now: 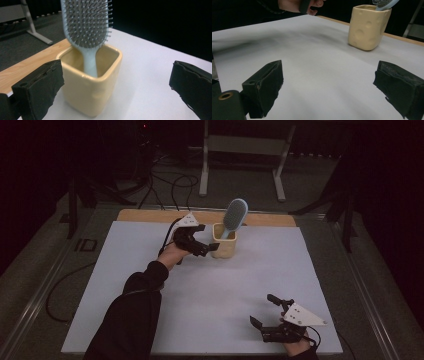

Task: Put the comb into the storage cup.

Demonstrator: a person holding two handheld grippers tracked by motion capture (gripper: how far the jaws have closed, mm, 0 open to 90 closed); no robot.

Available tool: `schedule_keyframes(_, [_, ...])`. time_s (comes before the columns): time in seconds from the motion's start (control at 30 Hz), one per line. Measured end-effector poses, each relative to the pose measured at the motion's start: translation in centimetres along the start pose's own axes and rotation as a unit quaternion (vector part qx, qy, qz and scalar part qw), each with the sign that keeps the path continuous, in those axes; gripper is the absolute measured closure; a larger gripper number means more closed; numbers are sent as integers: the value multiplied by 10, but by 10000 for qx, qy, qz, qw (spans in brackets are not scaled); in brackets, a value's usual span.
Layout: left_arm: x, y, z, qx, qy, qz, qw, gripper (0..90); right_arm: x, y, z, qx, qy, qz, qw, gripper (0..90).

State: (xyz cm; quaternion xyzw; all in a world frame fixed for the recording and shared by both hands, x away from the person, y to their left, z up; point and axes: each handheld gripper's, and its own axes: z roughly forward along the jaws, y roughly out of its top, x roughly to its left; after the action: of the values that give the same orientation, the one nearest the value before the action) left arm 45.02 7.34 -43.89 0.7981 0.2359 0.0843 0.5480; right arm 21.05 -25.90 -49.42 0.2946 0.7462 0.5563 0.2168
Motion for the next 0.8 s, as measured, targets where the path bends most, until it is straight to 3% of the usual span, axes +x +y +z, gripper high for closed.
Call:
schedule_keyframes(0.4, [-3,-12,-24,159,-10,-4,9999,0,1,0,1,30,-11,-33,10000,81])
schedule_keyframes(0.8, [-6,-34,-58,290,86,-70,9995,0,2,0,2,52,-16,-46,10000,81])
